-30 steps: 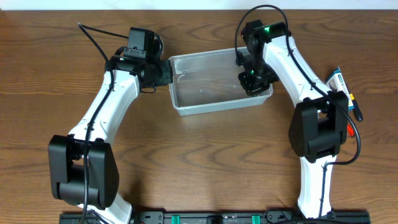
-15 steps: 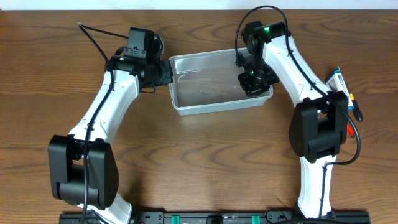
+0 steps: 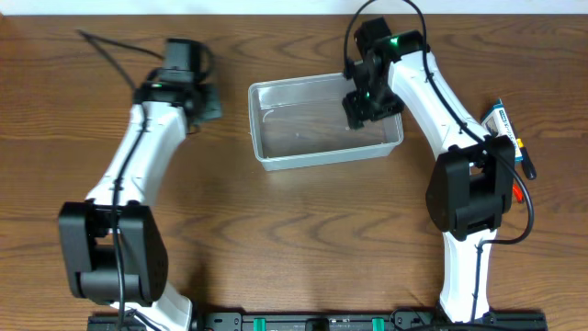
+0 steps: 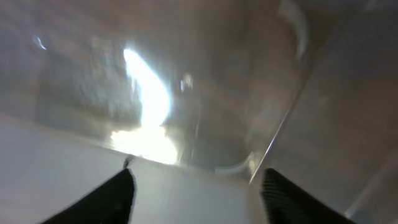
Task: Pack container
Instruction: 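Release the container and lift both grippers away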
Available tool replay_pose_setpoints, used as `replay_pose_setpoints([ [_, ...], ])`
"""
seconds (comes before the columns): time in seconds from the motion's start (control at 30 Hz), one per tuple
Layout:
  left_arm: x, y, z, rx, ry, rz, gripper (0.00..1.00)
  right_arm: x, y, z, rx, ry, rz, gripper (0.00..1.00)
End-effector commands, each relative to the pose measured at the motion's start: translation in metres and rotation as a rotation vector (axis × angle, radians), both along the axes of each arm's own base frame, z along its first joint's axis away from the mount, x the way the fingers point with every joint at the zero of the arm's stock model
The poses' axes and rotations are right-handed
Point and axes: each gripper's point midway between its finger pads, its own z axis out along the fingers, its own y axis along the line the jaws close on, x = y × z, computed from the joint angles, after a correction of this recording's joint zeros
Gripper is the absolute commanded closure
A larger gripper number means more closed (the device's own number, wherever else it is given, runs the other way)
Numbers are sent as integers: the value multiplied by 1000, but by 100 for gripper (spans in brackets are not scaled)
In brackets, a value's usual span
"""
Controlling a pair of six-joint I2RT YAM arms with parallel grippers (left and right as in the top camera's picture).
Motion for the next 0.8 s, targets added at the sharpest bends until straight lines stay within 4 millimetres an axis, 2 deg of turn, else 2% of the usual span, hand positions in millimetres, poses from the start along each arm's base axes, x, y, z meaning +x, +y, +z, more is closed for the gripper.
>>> replay_pose_setpoints([
  [0.0, -2, 59, 6, 71, -3, 146, 20, 29, 6, 42, 17, -156, 18, 26],
  [0.13, -19, 108, 3, 70, 35, 260, 0, 64, -23, 97, -77, -340, -48, 14],
  [0.27, -38, 139, -1, 65, 75, 341, 2, 73, -70, 141, -149, -420, -143, 11],
  [0.3, -41, 144, -2, 64, 82, 352, 2, 71, -81, 147, -155, -417, -164, 9],
  [0.33, -44, 149, -2, 63, 87, 366, 2, 68, -101, 151, -165, -402, -198, 9],
  [0.37, -45, 151, -2, 62, 88, 370, 2, 65, -110, 152, -171, -391, -214, 9],
  [0.47, -47, 155, -3, 62, 90, 382, 2, 50, -159, 147, -201, -311, -300, 11],
  [0.57, -47, 155, -2, 62, 90, 382, 2, 34, -197, 140, -215, -237, -357, 16],
  [0.67, -47, 155, -3, 62, 90, 382, 2, 23, -213, 136, -175, -191, -359, 20],
  [0.77, -47, 155, -3, 62, 90, 382, 2, 22, -217, 134, -90, -178, -366, 23],
])
